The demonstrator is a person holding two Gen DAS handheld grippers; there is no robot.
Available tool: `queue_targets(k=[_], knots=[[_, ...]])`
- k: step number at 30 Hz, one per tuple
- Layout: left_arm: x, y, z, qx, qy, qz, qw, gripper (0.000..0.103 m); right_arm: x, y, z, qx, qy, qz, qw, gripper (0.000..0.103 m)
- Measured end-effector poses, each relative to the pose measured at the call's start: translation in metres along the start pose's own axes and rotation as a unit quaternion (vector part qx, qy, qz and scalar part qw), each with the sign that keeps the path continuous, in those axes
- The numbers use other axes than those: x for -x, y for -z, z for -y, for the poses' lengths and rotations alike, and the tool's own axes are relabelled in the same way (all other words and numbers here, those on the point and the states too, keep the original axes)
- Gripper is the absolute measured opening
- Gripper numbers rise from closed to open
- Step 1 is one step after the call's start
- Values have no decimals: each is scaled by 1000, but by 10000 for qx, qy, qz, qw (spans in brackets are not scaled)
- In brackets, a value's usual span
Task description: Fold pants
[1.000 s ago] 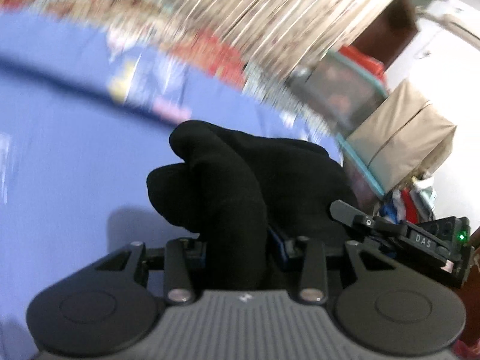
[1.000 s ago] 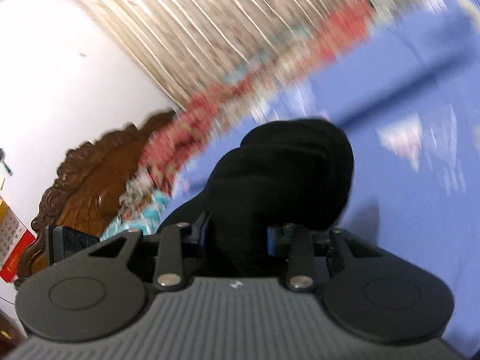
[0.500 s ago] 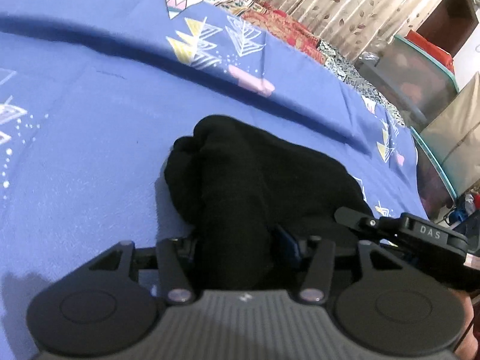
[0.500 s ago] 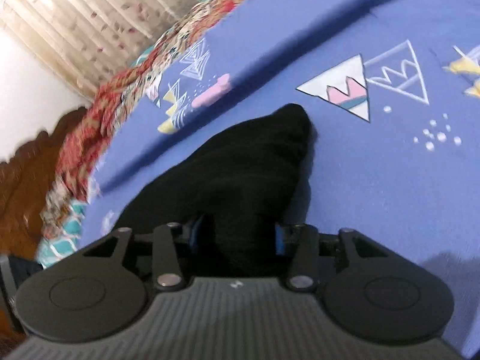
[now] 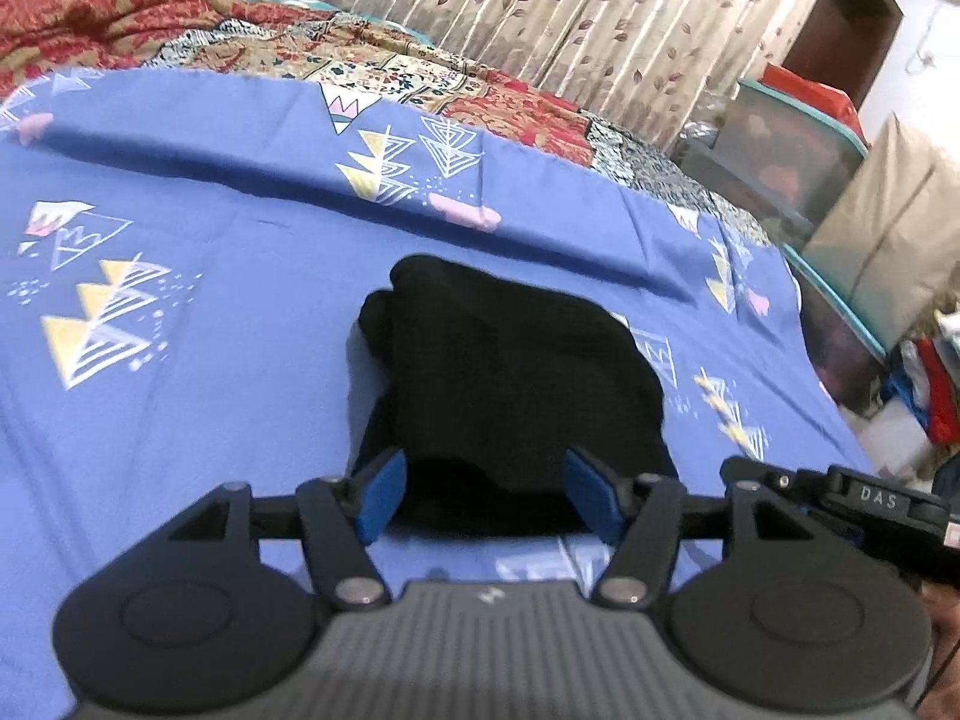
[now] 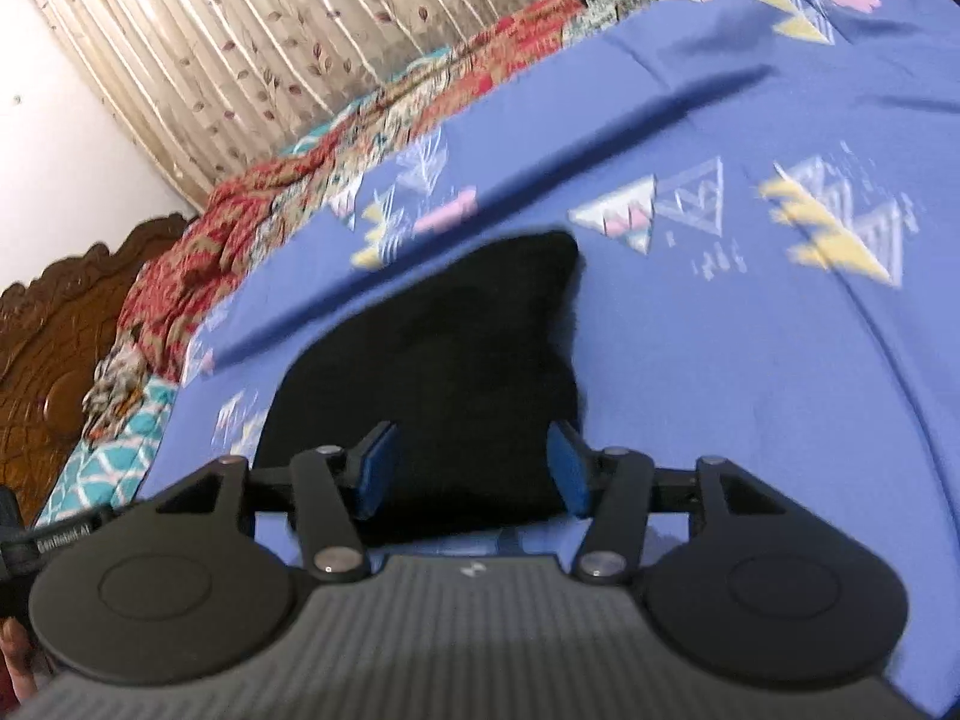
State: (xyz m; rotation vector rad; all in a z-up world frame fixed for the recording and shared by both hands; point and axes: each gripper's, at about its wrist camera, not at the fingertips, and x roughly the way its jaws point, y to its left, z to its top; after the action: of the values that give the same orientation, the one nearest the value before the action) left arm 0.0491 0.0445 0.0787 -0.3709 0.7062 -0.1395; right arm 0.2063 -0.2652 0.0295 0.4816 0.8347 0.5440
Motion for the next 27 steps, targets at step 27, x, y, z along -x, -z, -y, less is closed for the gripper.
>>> queue_targets(k=[27], knots=[[68, 76, 29, -123, -641, -5, 9979, 95, 29, 82, -39, -76, 417, -615, 9972, 60]])
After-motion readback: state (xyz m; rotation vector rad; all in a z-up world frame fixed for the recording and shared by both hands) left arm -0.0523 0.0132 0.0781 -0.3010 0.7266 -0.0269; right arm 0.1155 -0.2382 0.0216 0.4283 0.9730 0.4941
